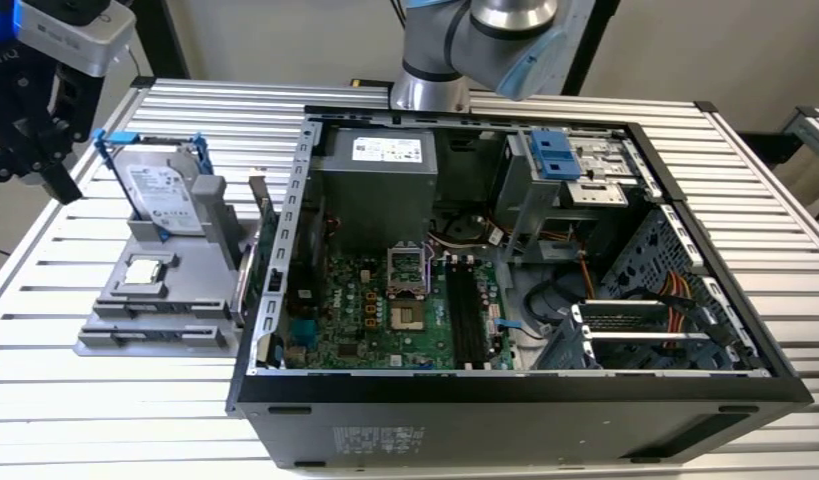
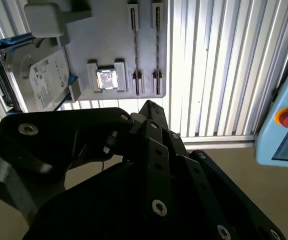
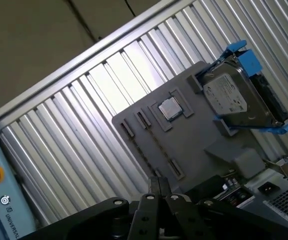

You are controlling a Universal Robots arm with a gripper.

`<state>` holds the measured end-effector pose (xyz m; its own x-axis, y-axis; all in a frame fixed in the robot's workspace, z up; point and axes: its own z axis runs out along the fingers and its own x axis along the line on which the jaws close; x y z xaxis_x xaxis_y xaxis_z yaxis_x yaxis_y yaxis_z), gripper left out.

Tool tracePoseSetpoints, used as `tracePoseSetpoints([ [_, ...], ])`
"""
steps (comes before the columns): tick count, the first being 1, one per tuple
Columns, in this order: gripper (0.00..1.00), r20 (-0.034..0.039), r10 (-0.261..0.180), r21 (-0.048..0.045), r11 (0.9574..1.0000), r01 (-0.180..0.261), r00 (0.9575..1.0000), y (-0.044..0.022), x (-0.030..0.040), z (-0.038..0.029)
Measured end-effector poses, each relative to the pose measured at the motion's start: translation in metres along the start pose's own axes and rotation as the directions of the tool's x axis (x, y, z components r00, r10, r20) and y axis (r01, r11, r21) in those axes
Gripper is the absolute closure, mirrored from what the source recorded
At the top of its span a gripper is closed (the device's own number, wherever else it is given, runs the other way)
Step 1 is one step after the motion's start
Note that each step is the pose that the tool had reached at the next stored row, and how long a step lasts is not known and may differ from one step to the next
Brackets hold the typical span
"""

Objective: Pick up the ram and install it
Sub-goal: 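Pick up the ram and move it above insertion slot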

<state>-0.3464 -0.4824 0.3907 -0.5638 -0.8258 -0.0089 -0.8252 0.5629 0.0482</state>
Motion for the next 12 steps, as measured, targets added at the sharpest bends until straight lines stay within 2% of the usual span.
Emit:
tracePoseSetpoints([
  [4,1.0,-0.0003,-0.007,-0.0001,1.0,0.007,1.0,0.0,0.0,0.0],
  [10,1.0,-0.002,-0.056,0.0006,0.9984,0.056,0.9984,0.0,0.0,-0.0001],
  [12,1.0,-0.0009,-0.074,0.0039,0.9973,0.074,0.9973,0.0,-0.0001,-0.0001],
])
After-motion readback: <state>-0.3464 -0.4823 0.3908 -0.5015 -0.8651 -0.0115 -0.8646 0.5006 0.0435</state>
